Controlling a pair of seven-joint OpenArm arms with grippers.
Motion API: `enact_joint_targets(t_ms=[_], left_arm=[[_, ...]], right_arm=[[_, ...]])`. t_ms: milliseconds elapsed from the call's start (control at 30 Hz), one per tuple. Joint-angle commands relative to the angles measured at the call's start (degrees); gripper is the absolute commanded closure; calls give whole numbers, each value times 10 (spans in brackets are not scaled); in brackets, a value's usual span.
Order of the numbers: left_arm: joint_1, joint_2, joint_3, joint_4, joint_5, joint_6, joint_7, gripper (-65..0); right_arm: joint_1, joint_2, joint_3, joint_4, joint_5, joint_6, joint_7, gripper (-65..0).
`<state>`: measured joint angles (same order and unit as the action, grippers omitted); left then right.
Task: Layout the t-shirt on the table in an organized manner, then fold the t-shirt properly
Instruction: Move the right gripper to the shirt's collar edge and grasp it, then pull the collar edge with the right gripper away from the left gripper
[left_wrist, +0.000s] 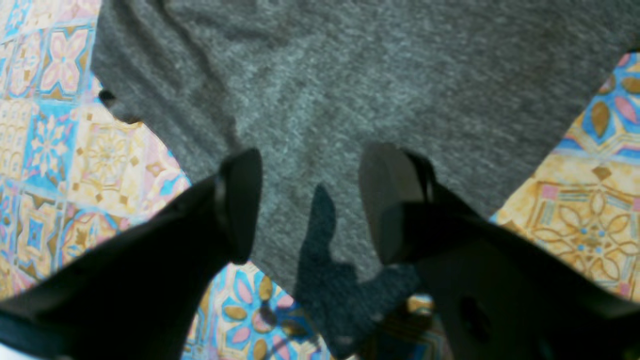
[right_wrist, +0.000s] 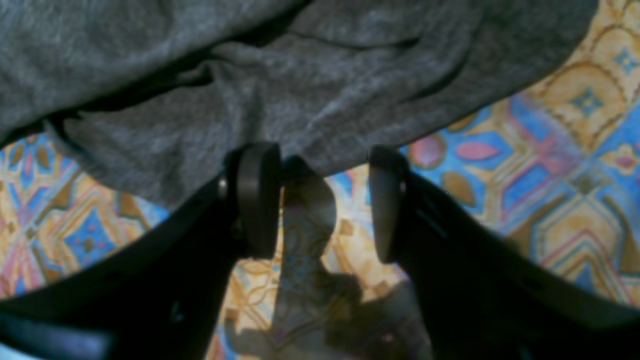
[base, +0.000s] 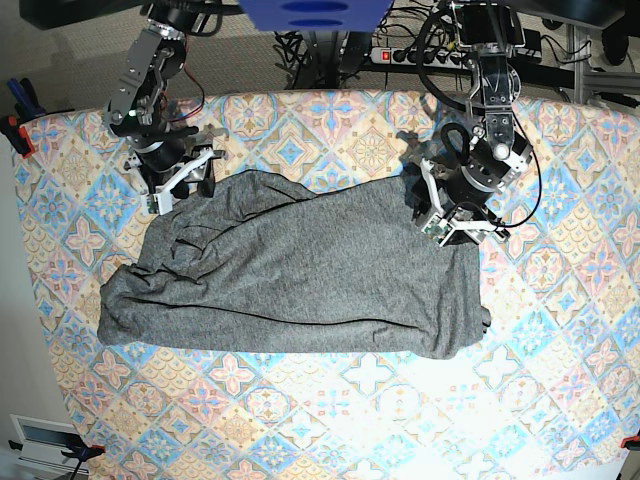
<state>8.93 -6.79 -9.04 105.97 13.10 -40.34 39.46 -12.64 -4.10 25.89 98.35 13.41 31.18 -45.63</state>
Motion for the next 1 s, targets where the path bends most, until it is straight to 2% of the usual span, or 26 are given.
enact_joint_targets(t_ms=[0, 167, 333, 533, 900, 967], left_arm=[[-4, -2, -1, 11, -8, 3, -11, -338], [-4, -2, -2, 25, -8, 3, -9, -338], [-4, -2, -2, 32, -8, 3, -9, -338], [-4, -2, -2, 33, -8, 3, -9, -338], [-4, -2, -2, 33, -8, 3, -9, -338], [-4, -2, -2, 33, -8, 3, -9, -338]], right_arm=[[4, 3, 0, 3, 6, 2, 10, -277], [8, 0, -6, -17, 6, 2, 10, -277], [8, -1, -58, -21, 6, 2, 11, -277], [-1, -16, -101, -21, 6, 2, 42, -277], [-1, -14, -96, -33, 6, 1, 45, -276], [-2, -13, -73, -33, 6, 1, 46, -276]])
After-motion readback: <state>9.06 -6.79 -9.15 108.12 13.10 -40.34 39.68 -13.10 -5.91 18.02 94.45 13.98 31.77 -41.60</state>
